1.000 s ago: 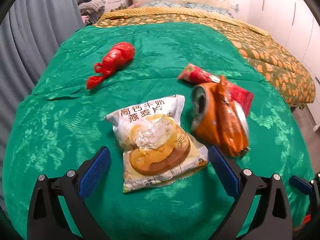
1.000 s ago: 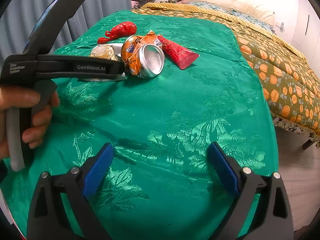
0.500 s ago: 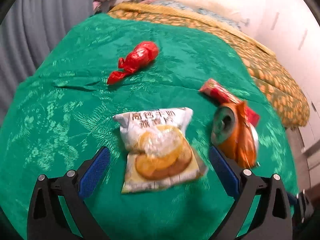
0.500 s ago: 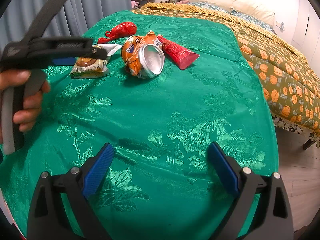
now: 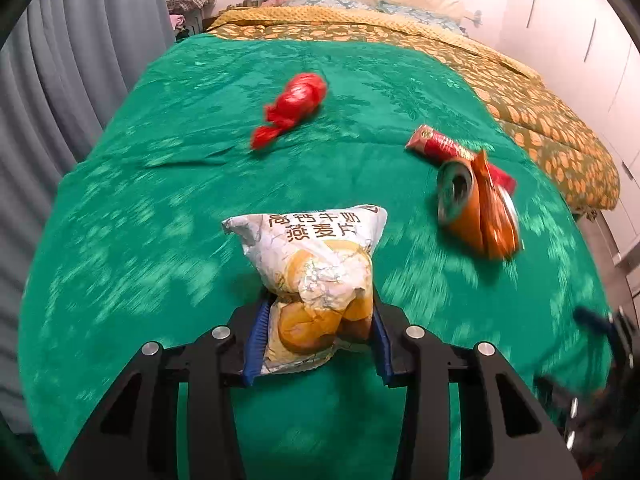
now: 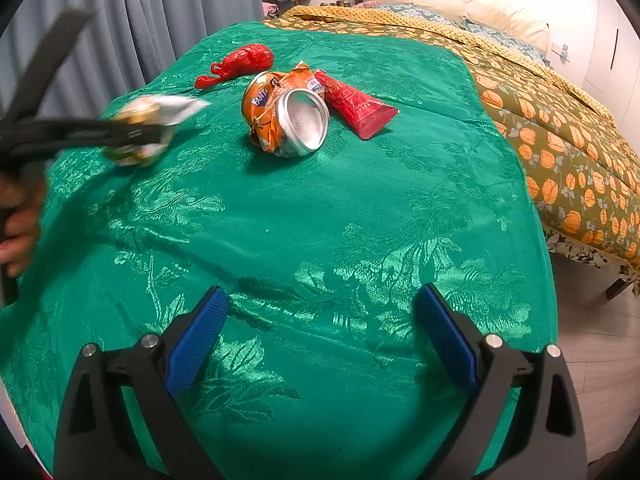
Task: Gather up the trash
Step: 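Grasp the white oat snack bag with the left tool while the right grasps a small wrapper, then grasp the crushed orange Fanta can with the right tool while the left holds the oat bag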
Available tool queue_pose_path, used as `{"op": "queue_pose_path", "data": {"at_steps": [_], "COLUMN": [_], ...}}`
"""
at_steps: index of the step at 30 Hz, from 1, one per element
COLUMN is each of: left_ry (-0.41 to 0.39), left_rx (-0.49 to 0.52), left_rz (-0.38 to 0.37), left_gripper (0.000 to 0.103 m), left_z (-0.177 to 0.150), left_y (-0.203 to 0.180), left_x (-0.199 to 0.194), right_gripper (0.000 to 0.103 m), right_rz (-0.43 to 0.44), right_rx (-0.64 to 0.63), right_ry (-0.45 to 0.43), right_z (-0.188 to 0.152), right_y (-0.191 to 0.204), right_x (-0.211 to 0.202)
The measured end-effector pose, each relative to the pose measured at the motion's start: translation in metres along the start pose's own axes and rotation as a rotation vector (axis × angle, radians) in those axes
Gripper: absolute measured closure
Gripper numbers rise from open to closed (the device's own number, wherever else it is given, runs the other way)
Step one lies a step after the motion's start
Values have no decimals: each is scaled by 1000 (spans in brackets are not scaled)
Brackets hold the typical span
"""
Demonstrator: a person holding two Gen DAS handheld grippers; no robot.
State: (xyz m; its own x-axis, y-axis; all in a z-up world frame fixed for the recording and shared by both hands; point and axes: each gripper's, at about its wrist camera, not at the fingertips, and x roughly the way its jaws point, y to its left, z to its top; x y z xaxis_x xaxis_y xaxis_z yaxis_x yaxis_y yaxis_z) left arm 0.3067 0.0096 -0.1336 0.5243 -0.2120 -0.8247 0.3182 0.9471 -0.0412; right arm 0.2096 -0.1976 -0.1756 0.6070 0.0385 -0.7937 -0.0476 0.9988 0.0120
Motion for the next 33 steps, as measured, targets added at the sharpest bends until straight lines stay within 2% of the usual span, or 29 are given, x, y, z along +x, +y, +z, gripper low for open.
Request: {"op": "queue_pose_path", "data": {"at_steps": [4, 8, 10, 12, 16, 18, 20, 22, 25, 27, 29, 33], "left_ry": [20, 6, -28, -39, -35, -12, -6, -7, -7, -7, -8, -8], "left_rx": [12, 28, 23, -4, -22, 8, 29, 17, 16, 14, 13, 9], "left_rz": [-51, -52, -33, -9, 11, 26, 56, 53, 52, 51, 50, 48], "left_gripper": [61, 55, 47, 22, 11, 6, 5, 5, 4, 4, 4, 4], "left_z": [-36, -71, -81, -86, -87, -87, -86, -86, -85, -85, -86, -86], "left_y": [17, 16, 16, 19, 21, 16, 12, 14, 14, 14, 14, 14], "left_x": [-29, -37, -38, -34, -30, -26, -23, -23, -23, -23, -23, -23], "right_gripper": [10, 10, 10, 10, 10, 7, 4, 4, 4, 4, 4, 5], "right_rz": [-3, -2, -3, -5, -2, -5, -22, -22, 17, 48, 50, -8], "right_rx": [-2, -1, -2, -2, 5, 10, 24, 58, 123, 172, 249, 429], "right_ry": [0, 0, 0, 0, 4, 17, 47, 38, -9, -6, 24, 118], "right_z": [0, 0, 0, 0, 0, 2, 9, 22, 63, 86, 111, 135], "right_y": [0, 0, 0, 0, -1, -1, -1, 1, 14, 22, 28, 22], "right_x": [0, 0, 0, -1, -1, 0, 5, 4, 6, 16, 36, 77]}}
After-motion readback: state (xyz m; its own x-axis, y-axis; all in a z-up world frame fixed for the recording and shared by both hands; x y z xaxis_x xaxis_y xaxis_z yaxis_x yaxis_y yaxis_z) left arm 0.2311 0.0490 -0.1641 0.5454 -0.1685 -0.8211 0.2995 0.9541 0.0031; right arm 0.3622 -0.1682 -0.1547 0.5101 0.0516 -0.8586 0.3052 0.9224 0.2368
